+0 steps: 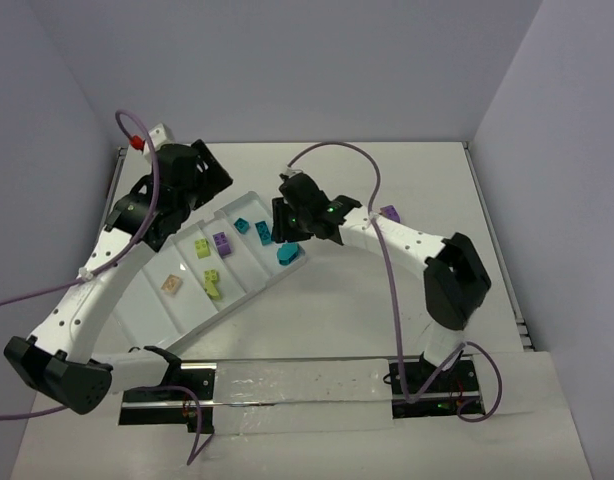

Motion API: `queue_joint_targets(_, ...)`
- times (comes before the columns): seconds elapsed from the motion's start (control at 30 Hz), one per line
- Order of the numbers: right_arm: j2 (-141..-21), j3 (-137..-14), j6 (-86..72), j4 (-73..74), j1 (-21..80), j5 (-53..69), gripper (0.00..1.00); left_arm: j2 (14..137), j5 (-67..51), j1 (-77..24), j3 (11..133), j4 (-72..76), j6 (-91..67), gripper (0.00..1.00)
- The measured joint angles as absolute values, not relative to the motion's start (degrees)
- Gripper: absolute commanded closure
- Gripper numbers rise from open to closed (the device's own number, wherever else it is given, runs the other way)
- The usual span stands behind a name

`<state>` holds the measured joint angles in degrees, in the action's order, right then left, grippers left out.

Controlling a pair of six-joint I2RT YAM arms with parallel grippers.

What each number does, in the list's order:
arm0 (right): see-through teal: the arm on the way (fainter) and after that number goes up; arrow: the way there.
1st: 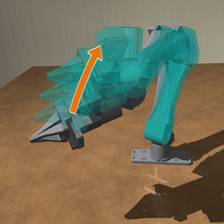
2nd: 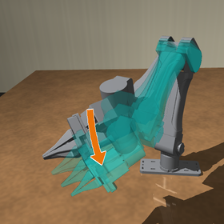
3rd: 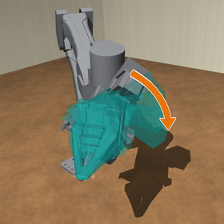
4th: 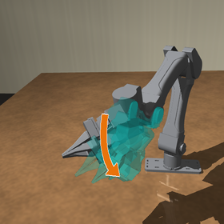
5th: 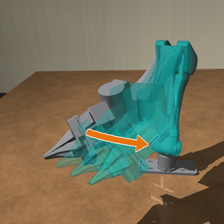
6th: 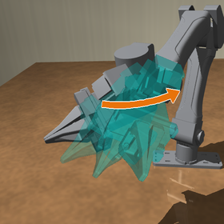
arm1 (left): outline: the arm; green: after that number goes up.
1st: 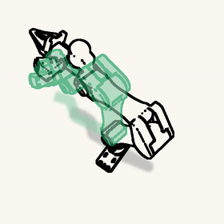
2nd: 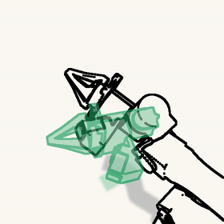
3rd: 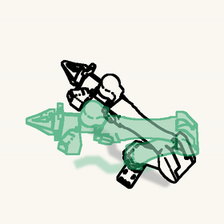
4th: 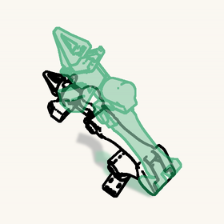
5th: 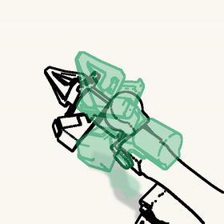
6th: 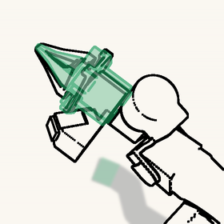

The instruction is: Sort the legos into containers by color

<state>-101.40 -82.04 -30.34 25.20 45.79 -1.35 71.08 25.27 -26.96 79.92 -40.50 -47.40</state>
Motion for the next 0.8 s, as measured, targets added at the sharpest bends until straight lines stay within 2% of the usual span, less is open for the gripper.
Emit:
queue_joint_targets(0.07, -104.95, -84.39, -29.82, 24.06, 45.89, -0.58, 0.31, 69.47, 25.13, -26.5, 77.8, -40.94, -47.68, 0.01)
queue_joint_targets(0.17, -108.54, -86.69, -28.98, 23.62, 45.9, -0.18, 0.21, 68.54, 24.83, -26.09, 75.55, -41.19, -47.9, 0.01)
queue_joint_targets(0.4, -110.44, -89.37, -27.97, 23.84, 45.68, -3.76, 0.19, 67.87, 24.55, -26.04, 73.49, -41.91, -48.02, 0.01)
queue_joint_targets(0.53, -104.6, -82.85, -27.2, 21.62, 43.69, -7.34, 0.19, 65.88, 23.83, -26.03, 71.85, -41.56, -47.77, 0.01)
queue_joint_targets(0.8, -89.71, -72.01, -16.93, 17.89, 26.69, -14.95, 0.17, 64.12, 22.0, -25.69, 70.08, -40.26, -46.23, 0.01)
